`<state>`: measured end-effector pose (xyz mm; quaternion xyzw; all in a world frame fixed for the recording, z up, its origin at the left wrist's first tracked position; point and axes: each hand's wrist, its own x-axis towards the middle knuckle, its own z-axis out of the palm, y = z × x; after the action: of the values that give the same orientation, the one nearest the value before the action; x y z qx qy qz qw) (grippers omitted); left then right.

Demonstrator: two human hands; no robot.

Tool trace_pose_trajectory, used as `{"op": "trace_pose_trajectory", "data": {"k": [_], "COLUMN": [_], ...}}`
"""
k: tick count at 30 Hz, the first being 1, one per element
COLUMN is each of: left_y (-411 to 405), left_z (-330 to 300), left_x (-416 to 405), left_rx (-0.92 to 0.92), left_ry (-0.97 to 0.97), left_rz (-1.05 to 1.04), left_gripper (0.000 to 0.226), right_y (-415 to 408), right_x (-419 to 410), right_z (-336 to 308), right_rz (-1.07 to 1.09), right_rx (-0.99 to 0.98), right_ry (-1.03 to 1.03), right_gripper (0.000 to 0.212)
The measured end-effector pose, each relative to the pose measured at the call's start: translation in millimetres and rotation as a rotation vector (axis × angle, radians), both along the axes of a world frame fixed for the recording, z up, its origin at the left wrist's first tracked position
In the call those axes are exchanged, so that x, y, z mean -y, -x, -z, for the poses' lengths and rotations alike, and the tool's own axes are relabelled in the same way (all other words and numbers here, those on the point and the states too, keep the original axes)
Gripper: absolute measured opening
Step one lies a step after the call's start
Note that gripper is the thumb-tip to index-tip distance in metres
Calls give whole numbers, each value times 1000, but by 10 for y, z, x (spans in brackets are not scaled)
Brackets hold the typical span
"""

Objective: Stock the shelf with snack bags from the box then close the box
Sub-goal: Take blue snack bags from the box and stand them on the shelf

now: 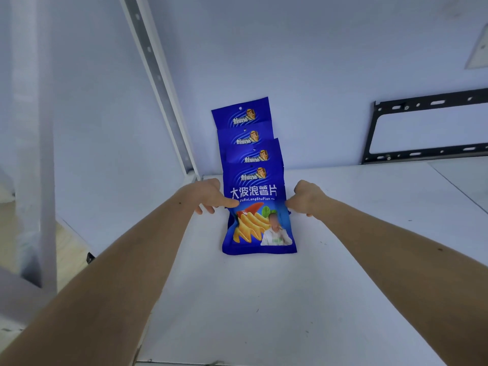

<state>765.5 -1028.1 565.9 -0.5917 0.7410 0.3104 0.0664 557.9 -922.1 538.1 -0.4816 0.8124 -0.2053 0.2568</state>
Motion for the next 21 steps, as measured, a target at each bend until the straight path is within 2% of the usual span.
{"op": "trace_pose_trajectory", "data": {"k": [2,5,8,11,16,21], "left_y": [36,187,478,829,1413,2023], "left_z": [-103,-273,-430,-521,-496,-400], "left_x": [-2,-34,-125,-290,-680,-1083], "left_rx": [2,9,70,154,189,213], "left_ry": [38,174,350,432,471,440], "left_rz": [38,100,223,362,531,676], "left_gripper": [59,55,43,40,55,54], "right_y": [62,194,342,486,808,1238], "right_x": [-58,-168,-336,-543,-965,-1520], "right_z": [-33,-77,-132,-172,-179,-161], "right_rz": [13,29,30,53,74,152], "right_rx": [-66,-164,-280,-408,-503,-520], "right_ry": [-3,4,-2,-36,-83,-80], "right_gripper": [42,43,41,40,38,33]}}
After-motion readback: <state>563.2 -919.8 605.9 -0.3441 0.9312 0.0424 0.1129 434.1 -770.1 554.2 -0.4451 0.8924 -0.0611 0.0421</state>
